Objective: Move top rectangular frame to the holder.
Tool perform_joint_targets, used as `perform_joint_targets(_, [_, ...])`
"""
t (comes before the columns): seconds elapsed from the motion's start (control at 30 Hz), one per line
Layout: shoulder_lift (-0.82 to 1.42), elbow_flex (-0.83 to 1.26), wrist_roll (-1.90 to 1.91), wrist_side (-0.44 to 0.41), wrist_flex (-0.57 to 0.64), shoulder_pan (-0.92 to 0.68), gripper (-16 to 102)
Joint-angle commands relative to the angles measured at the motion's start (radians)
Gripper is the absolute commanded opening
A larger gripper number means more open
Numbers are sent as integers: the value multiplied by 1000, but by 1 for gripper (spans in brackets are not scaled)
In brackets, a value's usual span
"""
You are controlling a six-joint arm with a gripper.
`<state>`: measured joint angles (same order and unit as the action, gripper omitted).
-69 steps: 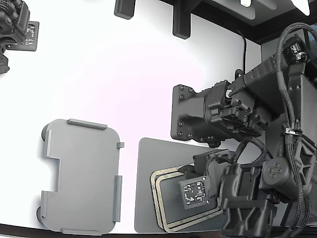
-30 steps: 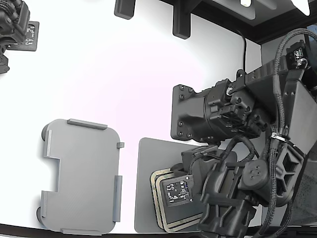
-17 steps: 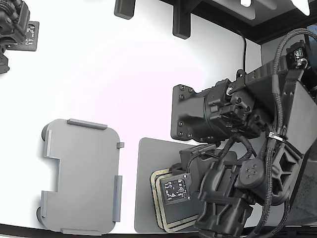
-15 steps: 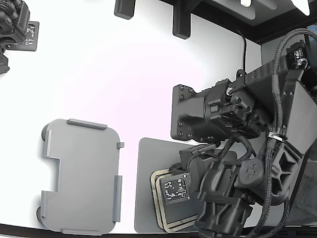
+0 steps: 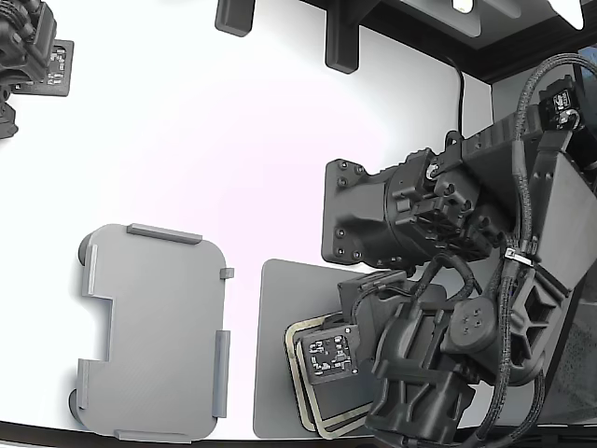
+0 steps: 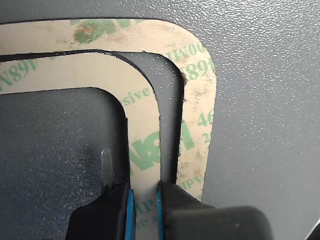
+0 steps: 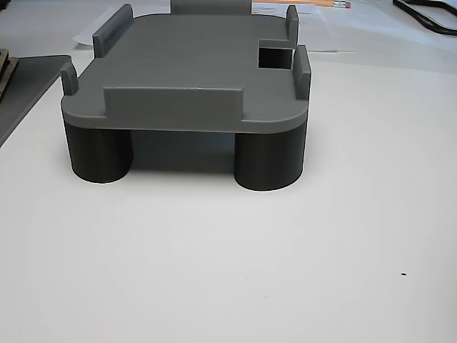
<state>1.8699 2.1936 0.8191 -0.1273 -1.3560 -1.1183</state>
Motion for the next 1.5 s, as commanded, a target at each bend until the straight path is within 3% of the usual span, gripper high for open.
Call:
perform_joint_targets(0.0, [26, -14, 3, 2, -2, 21, -10])
perform_joint_targets(0.3, [31, -156, 26, -20, -141, 51, -11])
perform_joint_targets(0.53, [-5, -387, 287, -87, -281, 104, -11])
perform_joint_targets(0.73, [35, -472, 730, -71, -264, 187, -11])
perform_joint_targets(0.97, [-15, -584, 1115, -167, -298, 247, -11])
perform_joint_targets(1.3, [-265, -825, 1342, -63, -301, 456, -11])
perform_joint_targets(1.47, [-331, -865, 1333, -77, -301, 492, -11])
